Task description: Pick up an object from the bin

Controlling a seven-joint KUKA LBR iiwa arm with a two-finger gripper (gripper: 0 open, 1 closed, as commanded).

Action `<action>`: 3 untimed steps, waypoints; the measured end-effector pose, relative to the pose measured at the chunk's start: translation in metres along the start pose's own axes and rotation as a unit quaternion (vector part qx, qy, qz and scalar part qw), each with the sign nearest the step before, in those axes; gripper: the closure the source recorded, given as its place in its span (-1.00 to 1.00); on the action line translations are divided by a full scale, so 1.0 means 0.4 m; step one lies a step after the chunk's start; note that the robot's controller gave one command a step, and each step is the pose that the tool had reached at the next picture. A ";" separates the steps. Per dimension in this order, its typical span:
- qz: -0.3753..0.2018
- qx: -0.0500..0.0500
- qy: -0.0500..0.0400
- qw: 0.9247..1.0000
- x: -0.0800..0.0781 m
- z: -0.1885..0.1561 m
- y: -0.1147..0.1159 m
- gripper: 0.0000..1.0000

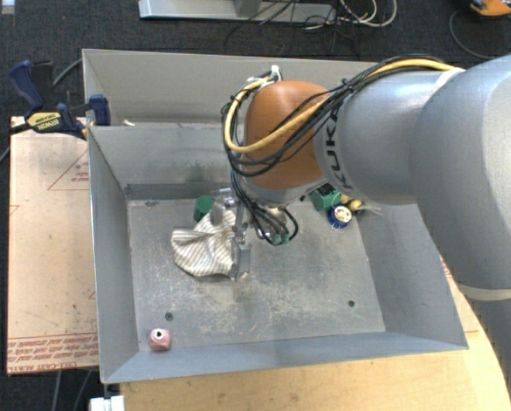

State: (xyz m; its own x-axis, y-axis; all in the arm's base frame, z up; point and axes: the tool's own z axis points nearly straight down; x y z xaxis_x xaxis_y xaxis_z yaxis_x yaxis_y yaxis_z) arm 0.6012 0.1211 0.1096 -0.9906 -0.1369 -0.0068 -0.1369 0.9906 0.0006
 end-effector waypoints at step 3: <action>-0.081 -0.001 -0.001 0.997 -0.139 -0.122 0.155 1.00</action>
Offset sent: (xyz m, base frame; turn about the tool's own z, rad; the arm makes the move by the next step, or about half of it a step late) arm 0.0455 0.0685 0.0488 -0.1649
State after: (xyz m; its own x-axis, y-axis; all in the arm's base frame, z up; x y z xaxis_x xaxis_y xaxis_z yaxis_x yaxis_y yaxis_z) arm 0.6473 0.1899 0.1586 -0.9552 -0.2958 -0.0083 -0.2958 0.9553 0.0008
